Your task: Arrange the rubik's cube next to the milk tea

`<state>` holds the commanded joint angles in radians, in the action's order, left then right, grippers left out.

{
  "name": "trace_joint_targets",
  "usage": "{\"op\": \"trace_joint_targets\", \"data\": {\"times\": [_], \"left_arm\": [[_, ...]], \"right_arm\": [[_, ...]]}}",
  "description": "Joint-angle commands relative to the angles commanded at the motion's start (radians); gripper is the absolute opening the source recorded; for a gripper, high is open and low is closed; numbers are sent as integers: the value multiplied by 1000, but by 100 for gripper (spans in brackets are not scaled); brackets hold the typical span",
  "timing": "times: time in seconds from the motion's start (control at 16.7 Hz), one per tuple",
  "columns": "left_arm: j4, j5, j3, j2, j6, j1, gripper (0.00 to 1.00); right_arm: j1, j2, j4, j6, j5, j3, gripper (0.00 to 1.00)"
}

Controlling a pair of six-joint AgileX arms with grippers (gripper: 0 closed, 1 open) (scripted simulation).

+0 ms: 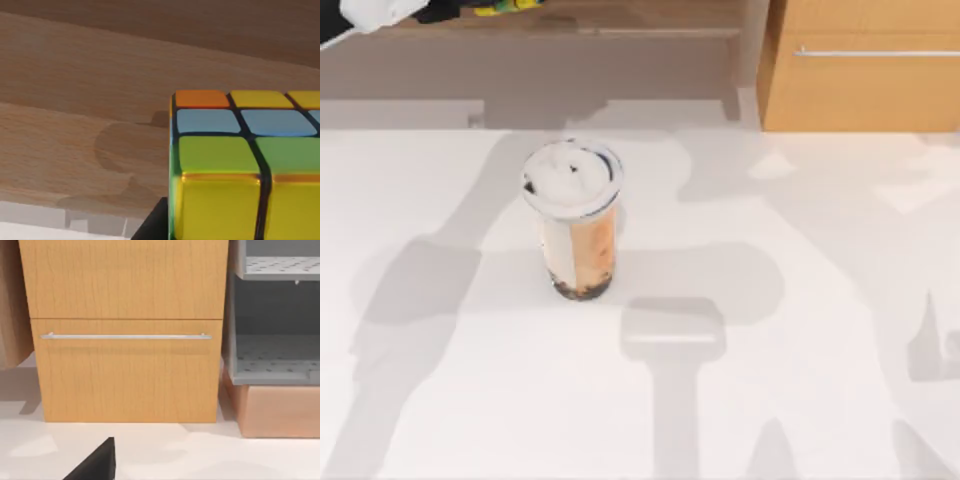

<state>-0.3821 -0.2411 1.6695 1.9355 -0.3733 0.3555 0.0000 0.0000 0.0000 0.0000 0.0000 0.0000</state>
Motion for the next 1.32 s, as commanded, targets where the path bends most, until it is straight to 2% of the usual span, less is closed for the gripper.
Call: {"op": "trace_joint_targets", "data": {"times": [0.3,0.54,0.78,1.32], "left_arm": [[-456,108,-35,-15,57,-120,0],[-663,182,-89,34,152,-169,0],[-715,220,-129,70,209,-166,0],[-718,216,-85,67,266,-202,0]], "right_arm": [[0,0,0,0,0,0,100],[0,0,0,0,0,0,100],[0,0,0,0,0,0,100],[0,0,0,0,0,0,100]]}}
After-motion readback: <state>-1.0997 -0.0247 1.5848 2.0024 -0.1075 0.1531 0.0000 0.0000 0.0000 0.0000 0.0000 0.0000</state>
